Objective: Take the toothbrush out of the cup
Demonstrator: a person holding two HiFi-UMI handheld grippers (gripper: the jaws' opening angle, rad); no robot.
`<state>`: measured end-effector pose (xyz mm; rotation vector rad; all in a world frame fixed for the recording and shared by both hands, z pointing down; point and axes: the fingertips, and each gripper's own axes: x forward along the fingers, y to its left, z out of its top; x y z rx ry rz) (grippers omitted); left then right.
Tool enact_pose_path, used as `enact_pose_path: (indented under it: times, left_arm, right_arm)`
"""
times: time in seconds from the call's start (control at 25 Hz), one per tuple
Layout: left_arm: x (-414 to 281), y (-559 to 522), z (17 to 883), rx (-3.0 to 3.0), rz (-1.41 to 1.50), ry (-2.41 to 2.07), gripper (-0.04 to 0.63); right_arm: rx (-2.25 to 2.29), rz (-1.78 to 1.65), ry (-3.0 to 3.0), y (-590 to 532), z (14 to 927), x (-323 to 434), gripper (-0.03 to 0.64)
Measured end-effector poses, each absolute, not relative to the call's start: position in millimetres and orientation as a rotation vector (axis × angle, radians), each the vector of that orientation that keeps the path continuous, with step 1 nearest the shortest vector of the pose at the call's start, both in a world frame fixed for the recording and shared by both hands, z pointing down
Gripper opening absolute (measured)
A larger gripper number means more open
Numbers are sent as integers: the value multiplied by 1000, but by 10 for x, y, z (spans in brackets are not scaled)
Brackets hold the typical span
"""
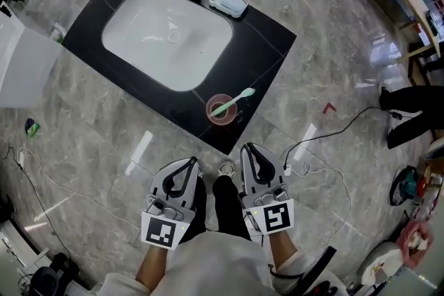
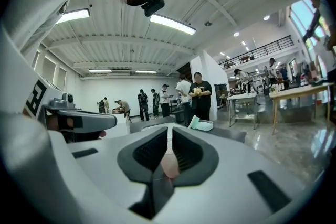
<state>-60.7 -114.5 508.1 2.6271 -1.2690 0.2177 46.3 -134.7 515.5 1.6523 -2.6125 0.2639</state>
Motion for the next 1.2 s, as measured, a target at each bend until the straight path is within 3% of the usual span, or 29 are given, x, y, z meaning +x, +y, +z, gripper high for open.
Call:
enact_pose_path:
  times: [0.24,0.48,1.2]
  left_arm:
    - [-639,-1194,5126,2635,245,-1265,-5]
    - [-711,-1218,5186,2629,281,-1272,-5]
    - [-870,-1481,5255,2583,316,-1317,-5]
  right_arm:
    - [1761,307,-2606,-1542,5314,559,60]
    - [1773,270,-2582,-1778,5504,531,165]
    - [1686,218,-2590,-2315,5613,413,172]
